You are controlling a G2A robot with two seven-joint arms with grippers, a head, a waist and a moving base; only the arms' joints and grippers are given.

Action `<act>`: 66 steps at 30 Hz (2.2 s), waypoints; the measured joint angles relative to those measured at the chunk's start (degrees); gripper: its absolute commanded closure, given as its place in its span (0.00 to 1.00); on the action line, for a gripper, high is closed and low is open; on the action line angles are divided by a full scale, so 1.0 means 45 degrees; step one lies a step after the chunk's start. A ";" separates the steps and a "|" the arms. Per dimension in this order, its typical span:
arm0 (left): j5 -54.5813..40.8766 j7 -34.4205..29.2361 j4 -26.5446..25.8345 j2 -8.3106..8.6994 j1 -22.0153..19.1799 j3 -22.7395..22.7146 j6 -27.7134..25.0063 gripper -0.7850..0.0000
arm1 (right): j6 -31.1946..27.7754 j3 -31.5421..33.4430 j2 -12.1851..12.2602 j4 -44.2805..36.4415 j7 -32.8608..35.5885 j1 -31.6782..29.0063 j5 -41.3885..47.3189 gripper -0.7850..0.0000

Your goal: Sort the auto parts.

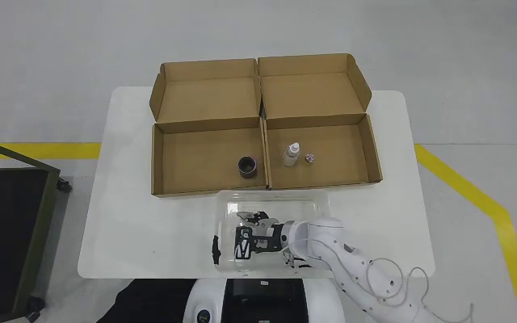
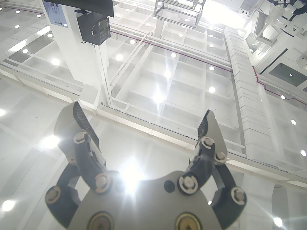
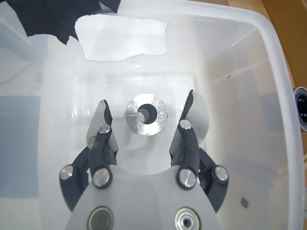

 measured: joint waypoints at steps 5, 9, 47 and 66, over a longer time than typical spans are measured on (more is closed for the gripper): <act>0.0000 0.0000 0.0000 0.0000 0.0000 0.0000 0.0000 0.00 | -0.0060 0.0001 -0.0014 0.0073 0.0033 0.0055 0.0083 0.71; 0.0000 0.0000 0.0000 0.0000 0.0000 0.0000 0.0000 0.00 | -0.0170 0.0050 0.0006 -0.0068 0.0087 0.0012 0.0138 1.00; 0.0000 0.0000 0.0000 0.0000 0.0000 0.0000 0.0000 0.00 | -0.1285 0.4792 0.0956 -0.5002 -0.3249 -0.2618 0.4666 1.00; 0.0000 0.0000 0.0000 0.0000 0.0000 0.0000 0.0000 0.00 | -0.1140 0.6723 0.1171 -0.5645 -0.4711 -0.3259 0.7071 1.00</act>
